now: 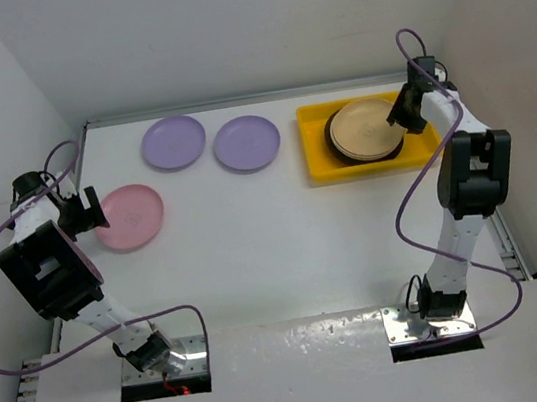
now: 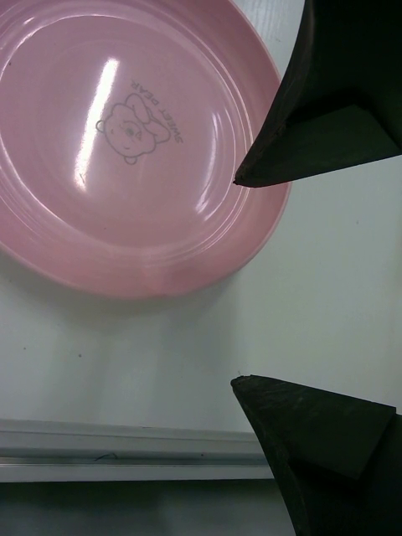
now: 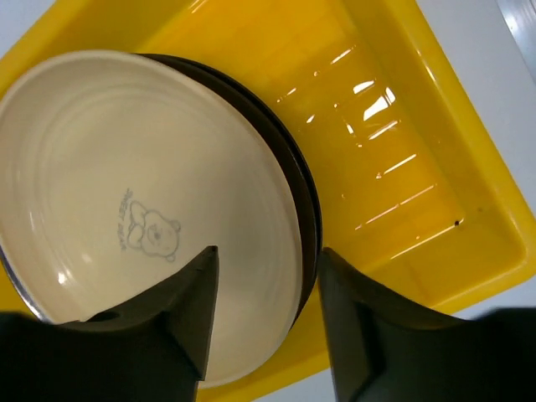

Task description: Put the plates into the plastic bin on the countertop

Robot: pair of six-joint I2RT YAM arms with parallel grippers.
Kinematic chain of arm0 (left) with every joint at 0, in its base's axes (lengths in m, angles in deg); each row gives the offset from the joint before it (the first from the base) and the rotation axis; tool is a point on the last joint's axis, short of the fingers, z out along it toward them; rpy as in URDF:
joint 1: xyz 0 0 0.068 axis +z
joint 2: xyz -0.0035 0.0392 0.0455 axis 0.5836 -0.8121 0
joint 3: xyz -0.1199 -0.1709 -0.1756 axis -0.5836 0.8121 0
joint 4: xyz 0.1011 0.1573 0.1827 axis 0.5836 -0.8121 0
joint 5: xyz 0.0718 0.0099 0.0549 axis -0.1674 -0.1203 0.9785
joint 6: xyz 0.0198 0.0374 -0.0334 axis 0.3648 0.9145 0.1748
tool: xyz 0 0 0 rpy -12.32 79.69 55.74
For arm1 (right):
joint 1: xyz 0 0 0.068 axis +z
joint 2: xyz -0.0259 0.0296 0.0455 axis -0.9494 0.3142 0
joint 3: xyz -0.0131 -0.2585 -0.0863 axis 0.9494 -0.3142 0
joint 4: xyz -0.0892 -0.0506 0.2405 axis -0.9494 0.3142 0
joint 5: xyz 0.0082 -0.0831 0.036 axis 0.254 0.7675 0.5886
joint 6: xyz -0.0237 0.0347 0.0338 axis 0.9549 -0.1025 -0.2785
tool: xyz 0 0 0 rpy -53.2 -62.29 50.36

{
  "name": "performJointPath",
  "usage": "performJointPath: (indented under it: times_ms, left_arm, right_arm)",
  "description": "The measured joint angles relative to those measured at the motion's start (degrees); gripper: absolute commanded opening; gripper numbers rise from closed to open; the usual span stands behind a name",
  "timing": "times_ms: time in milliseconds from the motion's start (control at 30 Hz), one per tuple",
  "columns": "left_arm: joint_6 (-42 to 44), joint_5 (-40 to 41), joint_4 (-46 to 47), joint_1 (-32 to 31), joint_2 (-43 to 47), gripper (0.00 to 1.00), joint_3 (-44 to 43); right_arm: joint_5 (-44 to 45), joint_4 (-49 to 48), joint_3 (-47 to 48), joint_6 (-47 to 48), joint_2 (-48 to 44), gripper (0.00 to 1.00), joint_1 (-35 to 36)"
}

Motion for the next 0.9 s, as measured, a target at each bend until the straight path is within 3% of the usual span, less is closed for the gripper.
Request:
performJointPath:
  times_ms: [33, 133, 267, 367, 567, 700, 900]
  left_arm:
    - [0.00, 0.00, 0.00, 0.00, -0.02, 0.94, 0.00]
    - [0.00, 0.00, 0.00, 0.00, -0.04, 0.94, 0.00]
    - [0.00, 0.00, 0.00, 0.00, -0.15, 0.94, 0.00]
    - [0.00, 0.00, 0.04, 0.00, -0.61, 0.94, -0.04]
    - [-0.26, 0.02, 0.13, -0.02, -2.01, 0.93, -0.11]
    - [0.00, 0.50, 0.13, -0.02, -2.29, 0.93, -0.11]
    - [1.53, 2.78, 0.26, -0.02, -2.29, 0.93, -0.11]
  right_arm:
    - [-0.15, 0.11, 0.22, 0.35, 0.13, 0.68, 0.04]
    - [1.09, 1.81, 1.95, 2.21, 1.01, 0.75, 0.63]
    - [5.62, 2.84, 2.56, 4.55, 0.76, 0.74, 3.10]
    - [8.59, 1.07, 0.79, 3.93, -2.10, 0.67, 7.48]
    - [10.36, -14.01, -4.20, -7.39, -9.66, 0.67, 26.05]
    - [9.60, -18.99, 2.67, -17.59, -0.83, 0.67, 34.71]
    - [9.99, -17.09, 7.23, -29.55, 12.20, 0.64, 36.57]
